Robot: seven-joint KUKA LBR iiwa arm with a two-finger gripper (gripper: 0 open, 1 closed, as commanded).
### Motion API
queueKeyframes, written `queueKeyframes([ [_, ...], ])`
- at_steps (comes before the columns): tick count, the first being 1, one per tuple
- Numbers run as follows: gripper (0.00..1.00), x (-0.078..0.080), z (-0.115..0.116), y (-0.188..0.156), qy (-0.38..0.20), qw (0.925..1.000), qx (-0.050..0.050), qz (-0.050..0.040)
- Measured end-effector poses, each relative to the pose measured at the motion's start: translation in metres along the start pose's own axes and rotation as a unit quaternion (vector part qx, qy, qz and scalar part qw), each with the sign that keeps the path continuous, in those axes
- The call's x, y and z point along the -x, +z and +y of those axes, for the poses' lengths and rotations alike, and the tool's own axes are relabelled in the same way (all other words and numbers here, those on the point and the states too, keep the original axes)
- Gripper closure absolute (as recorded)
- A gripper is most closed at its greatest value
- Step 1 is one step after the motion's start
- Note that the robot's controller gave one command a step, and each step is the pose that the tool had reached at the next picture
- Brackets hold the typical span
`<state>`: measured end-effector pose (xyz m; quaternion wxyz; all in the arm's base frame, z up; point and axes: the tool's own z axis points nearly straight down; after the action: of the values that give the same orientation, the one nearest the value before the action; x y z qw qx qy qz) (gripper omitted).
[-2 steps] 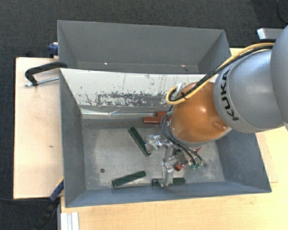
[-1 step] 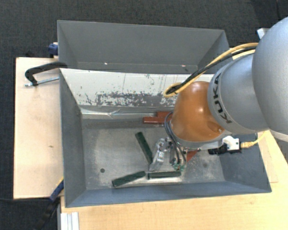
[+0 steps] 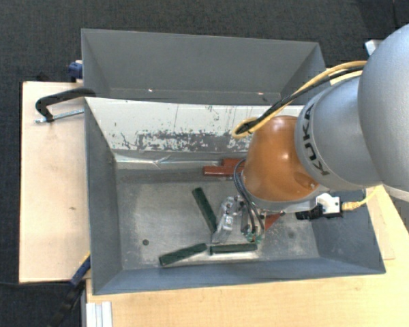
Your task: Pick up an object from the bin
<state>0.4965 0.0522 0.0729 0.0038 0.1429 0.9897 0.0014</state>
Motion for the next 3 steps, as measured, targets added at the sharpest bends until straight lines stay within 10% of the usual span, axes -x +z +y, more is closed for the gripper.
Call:
queueKeyframes([
  [1,1.0,-0.005,0.013,-0.057,-0.003,1.0,-0.002,0.0046],
  [2,0.0,-0.007,0.019,0.005,-0.001,1.0,-0.002,0.005],
  [3,0.0,-0.006,0.019,0.002,-0.001,1.0,-0.001,0.0024],
])
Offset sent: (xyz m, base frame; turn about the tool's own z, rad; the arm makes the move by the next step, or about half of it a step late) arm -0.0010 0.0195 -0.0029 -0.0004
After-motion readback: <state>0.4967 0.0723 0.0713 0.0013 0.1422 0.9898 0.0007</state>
